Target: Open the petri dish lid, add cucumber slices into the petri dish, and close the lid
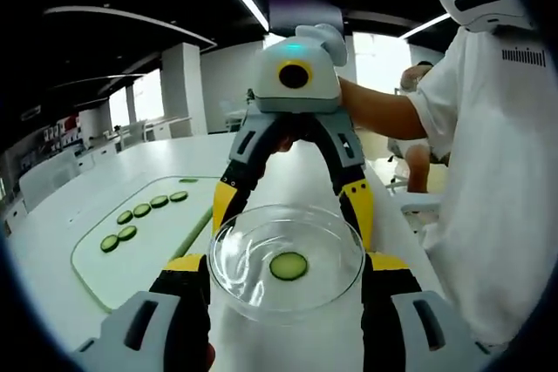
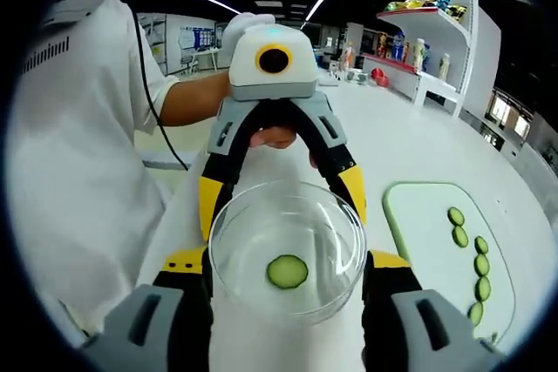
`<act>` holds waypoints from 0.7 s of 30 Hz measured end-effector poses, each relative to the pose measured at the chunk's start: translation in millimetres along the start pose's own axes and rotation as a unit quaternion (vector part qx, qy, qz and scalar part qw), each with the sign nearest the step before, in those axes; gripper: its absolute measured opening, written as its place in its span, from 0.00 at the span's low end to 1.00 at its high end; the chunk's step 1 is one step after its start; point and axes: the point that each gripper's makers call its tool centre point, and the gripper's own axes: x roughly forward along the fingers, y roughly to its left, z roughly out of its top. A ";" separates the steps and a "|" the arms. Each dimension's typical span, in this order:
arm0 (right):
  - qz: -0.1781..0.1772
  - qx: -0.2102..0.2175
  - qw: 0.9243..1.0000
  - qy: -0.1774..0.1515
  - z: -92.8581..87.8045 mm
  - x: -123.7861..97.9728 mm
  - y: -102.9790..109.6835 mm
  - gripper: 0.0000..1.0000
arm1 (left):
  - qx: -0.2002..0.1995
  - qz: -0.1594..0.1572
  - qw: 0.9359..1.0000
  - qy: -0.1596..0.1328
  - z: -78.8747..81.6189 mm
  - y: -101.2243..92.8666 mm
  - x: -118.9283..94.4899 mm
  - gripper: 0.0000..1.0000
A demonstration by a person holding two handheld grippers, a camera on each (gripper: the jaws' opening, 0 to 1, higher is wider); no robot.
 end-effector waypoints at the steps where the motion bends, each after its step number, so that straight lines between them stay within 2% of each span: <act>1: -0.001 0.001 1.000 0.000 -0.6 -0.3 0.0 0.69 | 0.001 -0.001 1.000 0.001 -0.1 -0.1 1.0 0.70; 21: -0.005 0.004 1.000 0.007 -10.4 -3.8 -1.1 0.69 | 0.004 -0.007 1.000 0.006 -3.1 -0.9 10.4 0.70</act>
